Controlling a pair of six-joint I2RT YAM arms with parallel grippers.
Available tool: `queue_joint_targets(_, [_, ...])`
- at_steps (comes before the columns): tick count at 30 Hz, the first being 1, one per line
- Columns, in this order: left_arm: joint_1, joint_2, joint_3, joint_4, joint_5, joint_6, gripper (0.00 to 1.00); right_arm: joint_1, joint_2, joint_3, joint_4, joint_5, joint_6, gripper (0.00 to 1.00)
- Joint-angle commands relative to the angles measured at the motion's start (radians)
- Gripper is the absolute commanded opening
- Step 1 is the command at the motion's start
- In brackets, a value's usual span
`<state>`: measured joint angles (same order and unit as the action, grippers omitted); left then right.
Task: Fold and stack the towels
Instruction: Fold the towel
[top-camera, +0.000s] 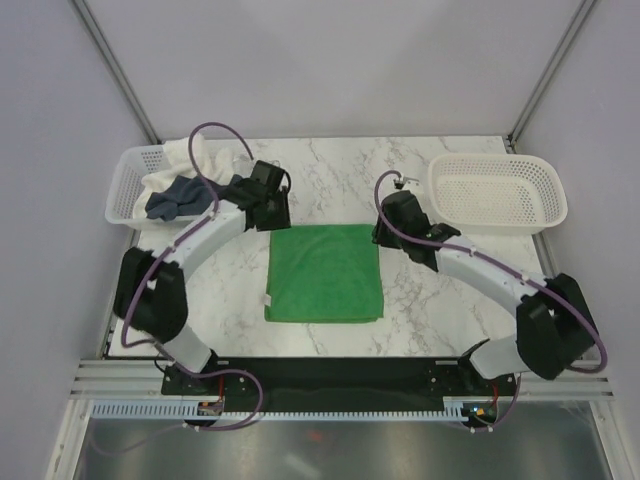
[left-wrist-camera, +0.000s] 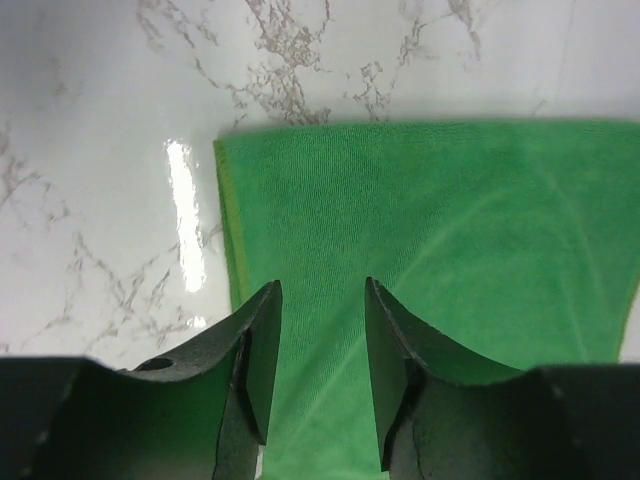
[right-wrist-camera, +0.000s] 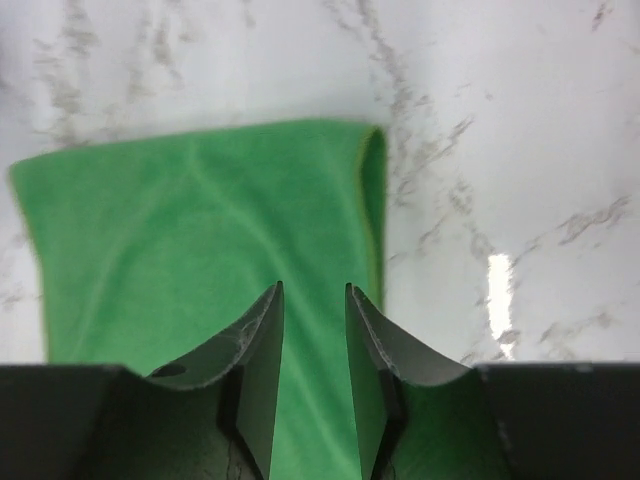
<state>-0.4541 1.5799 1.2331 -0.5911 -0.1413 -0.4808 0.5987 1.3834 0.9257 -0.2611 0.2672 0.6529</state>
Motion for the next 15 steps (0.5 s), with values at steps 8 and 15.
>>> queue_joint_targets(8, [0.044, 0.276, 0.201, 0.027, 0.029, 0.243, 0.51, -0.197, 0.354, 0.211, 0.075, -0.353, -0.36, 0.55])
queue_joint_targets(15, [0.118, 0.298, 0.212, 0.057, 0.17, 0.384, 0.6, -0.298, 0.465, 0.284, 0.077, -0.538, -0.482, 0.65])
